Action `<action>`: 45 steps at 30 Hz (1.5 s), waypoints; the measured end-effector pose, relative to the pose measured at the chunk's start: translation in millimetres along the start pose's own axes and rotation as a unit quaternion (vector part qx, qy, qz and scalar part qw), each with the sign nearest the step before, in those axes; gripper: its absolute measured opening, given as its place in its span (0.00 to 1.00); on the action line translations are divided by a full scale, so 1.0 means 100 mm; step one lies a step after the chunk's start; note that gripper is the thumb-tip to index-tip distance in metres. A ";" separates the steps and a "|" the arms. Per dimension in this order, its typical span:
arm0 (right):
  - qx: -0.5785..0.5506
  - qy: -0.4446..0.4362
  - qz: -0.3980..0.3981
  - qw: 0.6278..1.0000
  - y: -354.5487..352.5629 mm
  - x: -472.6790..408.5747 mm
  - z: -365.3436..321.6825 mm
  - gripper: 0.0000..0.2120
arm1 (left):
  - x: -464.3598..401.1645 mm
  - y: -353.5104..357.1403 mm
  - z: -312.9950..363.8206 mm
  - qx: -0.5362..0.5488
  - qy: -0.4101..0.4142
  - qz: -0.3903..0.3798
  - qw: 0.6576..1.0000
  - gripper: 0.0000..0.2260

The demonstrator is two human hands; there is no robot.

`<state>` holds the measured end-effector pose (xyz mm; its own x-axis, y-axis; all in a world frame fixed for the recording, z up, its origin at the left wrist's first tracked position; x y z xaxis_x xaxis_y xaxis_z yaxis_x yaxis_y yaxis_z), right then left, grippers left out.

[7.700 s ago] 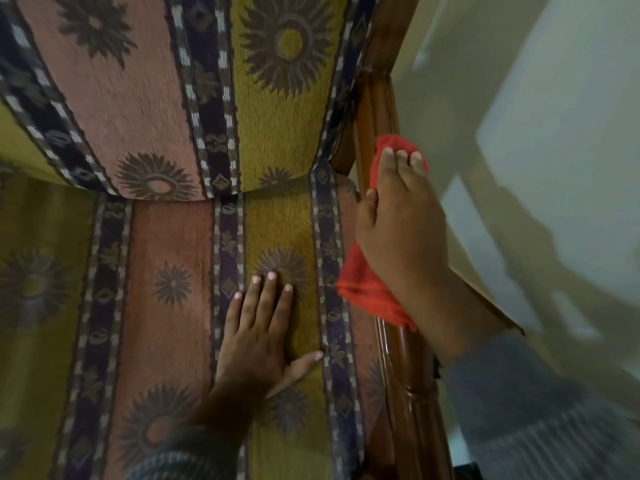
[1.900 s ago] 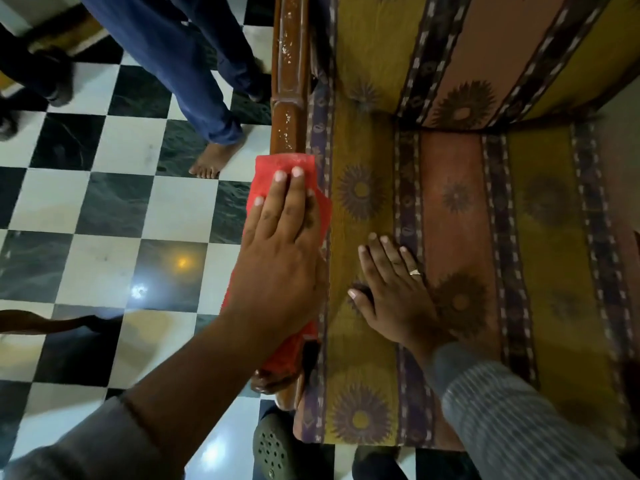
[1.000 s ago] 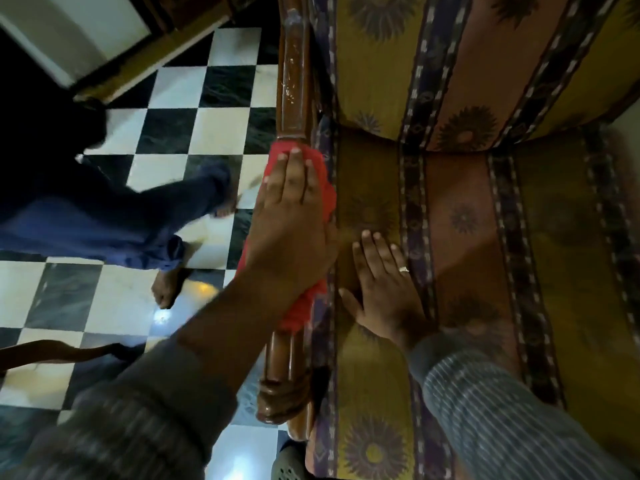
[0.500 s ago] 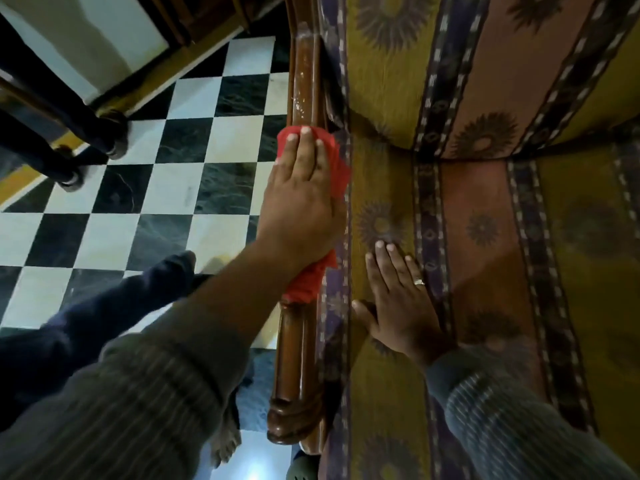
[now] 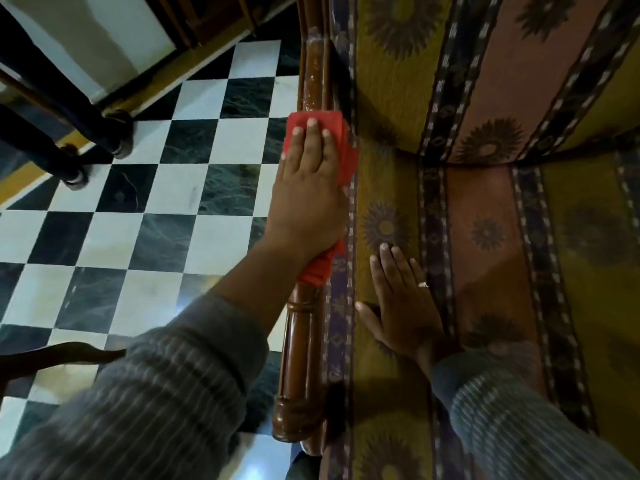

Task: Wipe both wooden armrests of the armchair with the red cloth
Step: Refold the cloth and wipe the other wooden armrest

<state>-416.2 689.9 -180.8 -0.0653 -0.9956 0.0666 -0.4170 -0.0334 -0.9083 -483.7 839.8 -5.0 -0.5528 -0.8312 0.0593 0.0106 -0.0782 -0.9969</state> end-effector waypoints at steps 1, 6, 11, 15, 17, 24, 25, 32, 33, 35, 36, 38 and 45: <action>-0.002 -0.001 0.004 1.000 0.00 0.00 0.00 0.40 | 0.08 0.02 0.03 -0.005 0.006 -0.001 1.000 0.31; 0.001 -0.007 0.014 1.000 0.03 -0.01 0.03 0.40 | 0.45 0.08 0.19 -0.026 0.048 -0.003 0.998 0.30; -0.011 -0.016 0.034 0.999 0.08 -0.01 0.08 0.40 | 0.60 0.06 0.17 -0.011 0.033 0.039 0.999 0.31; -0.012 -0.022 0.050 0.998 0.06 -0.01 0.07 0.39 | 0.82 0.12 0.14 0.008 0.003 0.043 0.999 0.34; -0.014 -0.023 0.046 0.999 0.05 -0.02 0.07 0.39 | 0.97 0.14 0.17 0.009 0.003 0.041 0.999 0.36; 0.006 -0.031 0.052 0.998 0.06 0.01 0.03 0.40 | 1.51 0.21 0.27 -0.020 0.005 0.023 1.000 0.40; 0.007 -0.033 0.055 0.998 0.04 0.00 0.04 0.40 | 1.49 0.21 0.29 -0.024 0.008 0.021 0.999 0.40; 0.024 -0.031 0.068 0.997 -0.01 0.02 0.01 0.39 | 1.55 0.20 0.27 -0.021 -0.008 0.026 0.999 0.43; 0.029 -0.027 0.058 0.998 -0.01 0.01 0.01 0.39 | 1.56 0.19 0.27 -0.019 -0.009 0.029 0.999 0.42; 0.033 -0.015 0.030 0.999 0.03 0.00 0.02 0.40 | 1.55 0.18 0.26 -0.007 -0.003 0.032 0.999 0.36; 0.037 -0.009 0.024 0.999 0.03 0.00 0.03 0.41 | 1.54 0.18 0.27 0.002 0.004 0.039 0.999 0.33; 0.038 -0.007 0.022 0.999 0.03 0.01 0.02 0.40 | 1.53 0.17 0.26 0.016 0.009 0.045 0.999 0.30; 0.053 0.005 -0.003 0.999 0.05 0.01 0.01 0.41 | 1.25 0.17 0.20 0.017 0.035 0.038 0.999 0.31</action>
<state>-417.7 688.4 -185.5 -0.0723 -0.9945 0.0759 -0.3187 -0.0491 -0.9466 -536.1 723.9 -13.3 -0.6067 -0.7946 -0.0211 0.0822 -0.0362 -0.9960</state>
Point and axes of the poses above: each hand's wrist, its own x-axis away from the middle knuckle, its own y-axis out of the palm, z = x × y, the point moved 10 cm from there along -x, towards the middle knuckle, and after that the axes turned 10 degrees about -x, right-handed, at the moved point
